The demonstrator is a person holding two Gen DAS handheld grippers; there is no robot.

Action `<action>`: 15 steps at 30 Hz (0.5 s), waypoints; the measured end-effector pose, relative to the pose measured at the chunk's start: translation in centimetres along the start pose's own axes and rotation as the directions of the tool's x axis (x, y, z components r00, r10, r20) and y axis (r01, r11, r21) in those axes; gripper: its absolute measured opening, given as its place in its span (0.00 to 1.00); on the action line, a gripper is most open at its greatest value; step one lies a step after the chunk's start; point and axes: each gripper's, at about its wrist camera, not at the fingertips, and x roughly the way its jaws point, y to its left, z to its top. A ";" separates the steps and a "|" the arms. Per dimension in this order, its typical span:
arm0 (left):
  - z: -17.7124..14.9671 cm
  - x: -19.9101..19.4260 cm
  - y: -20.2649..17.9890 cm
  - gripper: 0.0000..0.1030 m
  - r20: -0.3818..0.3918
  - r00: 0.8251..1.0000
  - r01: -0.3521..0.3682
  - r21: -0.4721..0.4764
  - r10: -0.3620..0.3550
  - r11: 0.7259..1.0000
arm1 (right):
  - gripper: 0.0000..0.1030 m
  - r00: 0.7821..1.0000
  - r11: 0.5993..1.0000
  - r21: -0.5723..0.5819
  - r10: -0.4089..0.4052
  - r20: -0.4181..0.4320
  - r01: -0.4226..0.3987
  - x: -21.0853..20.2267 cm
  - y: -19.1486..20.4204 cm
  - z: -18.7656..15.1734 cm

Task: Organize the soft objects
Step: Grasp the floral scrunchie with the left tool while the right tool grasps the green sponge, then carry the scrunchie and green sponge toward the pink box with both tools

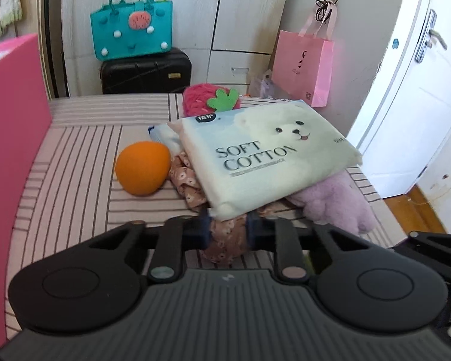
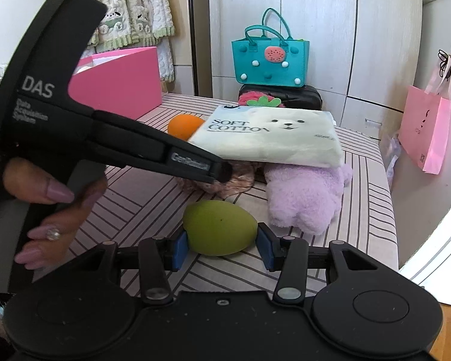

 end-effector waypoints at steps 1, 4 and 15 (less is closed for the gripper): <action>-0.1 -0.2 0.2 0.14 -0.004 1.000 0.011 -0.013 -0.011 1.000 | 0.50 1.000 1.000 0.001 0.000 0.000 0.000 -0.1 -0.1 -0.1; -0.1 -0.8 0.5 0.12 -0.013 1.000 0.019 -0.026 -0.019 0.999 | 0.50 1.000 1.000 -0.002 -0.003 -0.005 0.003 -0.2 -0.1 -0.1; -0.5 -5.4 1.2 0.11 -0.039 0.998 0.046 0.035 -0.044 0.998 | 0.51 0.999 1.000 -0.014 0.012 -0.034 -0.012 -2.0 0.2 0.4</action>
